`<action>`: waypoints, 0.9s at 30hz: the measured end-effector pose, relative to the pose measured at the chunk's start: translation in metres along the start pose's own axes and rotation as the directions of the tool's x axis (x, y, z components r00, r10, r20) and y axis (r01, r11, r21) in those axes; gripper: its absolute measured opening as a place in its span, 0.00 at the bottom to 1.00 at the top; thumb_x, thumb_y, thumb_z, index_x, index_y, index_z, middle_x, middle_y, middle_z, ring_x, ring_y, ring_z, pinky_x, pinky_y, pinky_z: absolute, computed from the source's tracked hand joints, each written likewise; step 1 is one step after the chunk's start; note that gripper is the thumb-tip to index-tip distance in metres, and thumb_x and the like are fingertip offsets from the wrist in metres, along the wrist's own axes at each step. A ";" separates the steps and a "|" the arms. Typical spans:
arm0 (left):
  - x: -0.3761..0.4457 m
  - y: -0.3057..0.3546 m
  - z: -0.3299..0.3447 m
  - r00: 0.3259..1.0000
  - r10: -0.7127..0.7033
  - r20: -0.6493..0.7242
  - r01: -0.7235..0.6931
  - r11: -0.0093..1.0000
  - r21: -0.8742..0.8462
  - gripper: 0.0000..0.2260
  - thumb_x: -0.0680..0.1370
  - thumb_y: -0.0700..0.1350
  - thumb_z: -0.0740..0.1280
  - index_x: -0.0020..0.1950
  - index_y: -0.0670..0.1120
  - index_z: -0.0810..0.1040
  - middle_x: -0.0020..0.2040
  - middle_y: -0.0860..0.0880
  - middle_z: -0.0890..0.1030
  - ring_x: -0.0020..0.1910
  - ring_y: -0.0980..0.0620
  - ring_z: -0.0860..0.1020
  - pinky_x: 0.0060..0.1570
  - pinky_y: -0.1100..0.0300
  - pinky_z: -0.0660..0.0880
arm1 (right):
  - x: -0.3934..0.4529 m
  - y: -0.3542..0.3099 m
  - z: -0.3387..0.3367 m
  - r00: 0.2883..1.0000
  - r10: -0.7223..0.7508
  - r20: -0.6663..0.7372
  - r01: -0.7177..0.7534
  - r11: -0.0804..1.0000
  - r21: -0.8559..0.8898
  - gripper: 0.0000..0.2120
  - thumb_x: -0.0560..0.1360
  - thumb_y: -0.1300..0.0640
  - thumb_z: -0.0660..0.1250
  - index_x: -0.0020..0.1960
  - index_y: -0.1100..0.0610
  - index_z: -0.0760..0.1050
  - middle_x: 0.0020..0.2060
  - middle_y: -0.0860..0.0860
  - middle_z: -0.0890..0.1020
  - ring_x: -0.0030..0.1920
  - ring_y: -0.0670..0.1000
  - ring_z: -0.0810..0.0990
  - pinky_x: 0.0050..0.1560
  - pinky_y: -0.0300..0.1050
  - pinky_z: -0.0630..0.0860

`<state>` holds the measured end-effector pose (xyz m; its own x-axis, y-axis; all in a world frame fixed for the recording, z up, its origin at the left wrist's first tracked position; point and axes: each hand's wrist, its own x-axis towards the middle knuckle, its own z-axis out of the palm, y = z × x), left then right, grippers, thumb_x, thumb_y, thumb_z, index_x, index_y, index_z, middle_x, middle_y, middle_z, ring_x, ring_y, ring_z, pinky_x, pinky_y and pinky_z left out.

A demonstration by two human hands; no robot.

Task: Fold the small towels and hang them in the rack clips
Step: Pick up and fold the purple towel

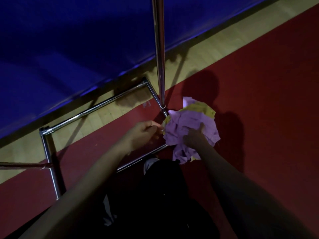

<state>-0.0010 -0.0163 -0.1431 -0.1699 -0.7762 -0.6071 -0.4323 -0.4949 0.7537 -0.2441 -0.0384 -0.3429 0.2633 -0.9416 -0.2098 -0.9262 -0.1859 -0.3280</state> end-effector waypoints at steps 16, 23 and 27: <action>-0.092 0.071 -0.056 0.998 0.059 -0.023 -0.057 0.996 0.074 0.12 0.88 0.45 0.58 0.58 0.49 0.81 0.55 0.51 0.86 0.52 0.54 0.83 0.54 0.56 0.79 | -0.031 -0.105 -0.193 0.933 0.342 -0.112 -0.265 0.862 0.432 0.15 0.78 0.62 0.65 0.61 0.70 0.75 0.54 0.65 0.80 0.55 0.64 0.82 0.55 0.51 0.78; -0.162 0.086 -0.078 0.987 0.142 -0.071 -0.138 0.989 0.054 0.10 0.88 0.45 0.59 0.61 0.47 0.80 0.58 0.47 0.85 0.52 0.52 0.83 0.51 0.57 0.79 | -0.044 -0.171 -0.281 0.985 0.160 -0.067 -0.106 0.861 0.498 0.07 0.78 0.58 0.65 0.56 0.54 0.77 0.55 0.58 0.82 0.57 0.61 0.82 0.55 0.45 0.73; -0.189 0.074 -0.087 0.974 0.167 -0.152 -0.168 0.986 0.003 0.09 0.86 0.46 0.63 0.66 0.49 0.75 0.63 0.44 0.81 0.52 0.51 0.85 0.48 0.59 0.81 | -0.049 -0.216 -0.319 0.997 -0.031 -0.067 0.063 0.826 0.561 0.10 0.80 0.60 0.63 0.51 0.48 0.81 0.45 0.47 0.84 0.49 0.50 0.81 0.47 0.33 0.73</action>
<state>0.0763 0.0598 0.0491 -0.1032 -0.8979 -0.4279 -0.4000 -0.3564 0.8444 -0.1426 -0.0414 0.0319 0.2731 -0.9521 -0.1377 -0.5969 -0.0554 -0.8004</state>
